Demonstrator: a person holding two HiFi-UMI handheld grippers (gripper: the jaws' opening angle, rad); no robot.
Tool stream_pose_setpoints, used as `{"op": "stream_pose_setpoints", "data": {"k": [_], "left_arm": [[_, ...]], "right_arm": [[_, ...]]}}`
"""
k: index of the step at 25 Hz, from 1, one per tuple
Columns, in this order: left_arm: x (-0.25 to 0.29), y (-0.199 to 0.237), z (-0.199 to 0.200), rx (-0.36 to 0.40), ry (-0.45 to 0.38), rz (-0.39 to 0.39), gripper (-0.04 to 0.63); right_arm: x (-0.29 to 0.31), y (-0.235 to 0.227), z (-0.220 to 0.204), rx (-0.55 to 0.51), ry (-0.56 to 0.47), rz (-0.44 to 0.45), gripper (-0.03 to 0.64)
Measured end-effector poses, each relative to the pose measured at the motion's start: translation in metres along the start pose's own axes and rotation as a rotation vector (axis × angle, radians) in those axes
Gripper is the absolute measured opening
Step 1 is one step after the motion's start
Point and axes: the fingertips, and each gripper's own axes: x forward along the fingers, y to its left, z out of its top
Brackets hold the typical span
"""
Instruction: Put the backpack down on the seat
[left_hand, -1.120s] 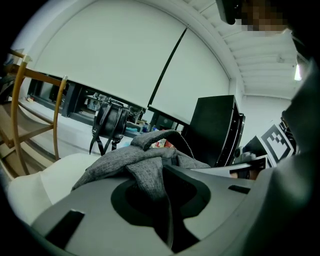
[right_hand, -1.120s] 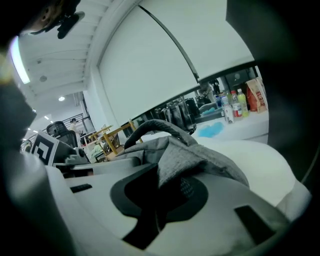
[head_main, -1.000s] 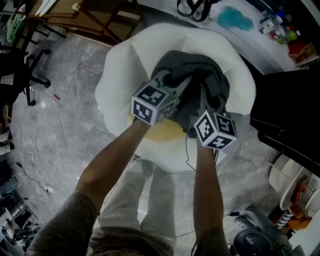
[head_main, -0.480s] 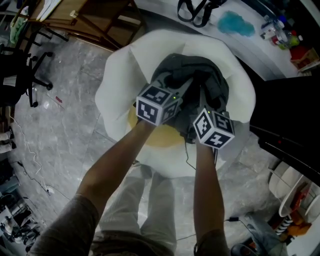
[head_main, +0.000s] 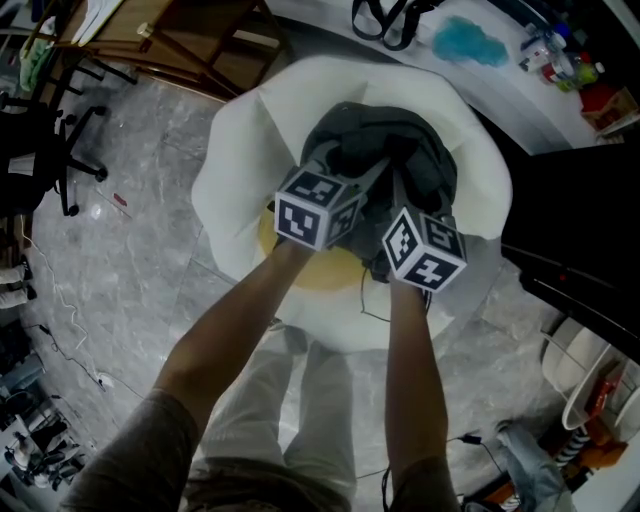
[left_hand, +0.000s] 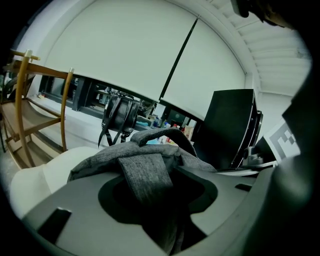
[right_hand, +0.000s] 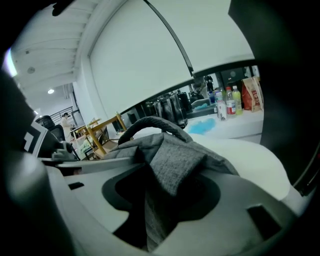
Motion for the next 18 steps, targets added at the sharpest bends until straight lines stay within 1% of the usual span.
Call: {"op": "stream_pose_setpoints", "data": {"k": [2,4,6,8,10,18], "left_arm": [[0.000,-0.001,-0.002,-0.011,0.006,-0.007,0.219],[-0.002,-0.003,-0.005,-0.022,0.017,-0.022,0.295],[-0.004,-0.002,-0.012,-0.029,0.035,-0.024,0.306],[-0.006,0.001,-0.020,-0.054,0.052,-0.013,0.312],[-0.008,0.003,-0.021,-0.070,0.048,-0.001,0.316],[-0.025,0.007,-0.019,-0.041,0.040,0.052,0.319]], "right_arm": [[-0.003,-0.004,-0.001,0.011,-0.003,-0.011,0.190],[-0.007,-0.009,0.000,0.027,-0.010,-0.018,0.195],[-0.009,-0.010,-0.001,0.045,-0.014,-0.024,0.201],[-0.010,-0.010,-0.001,0.057,-0.013,-0.031,0.223],[-0.010,-0.010,-0.001,0.057,-0.014,-0.038,0.236],[-0.026,-0.007,0.002,0.042,-0.034,-0.074,0.236]]}}
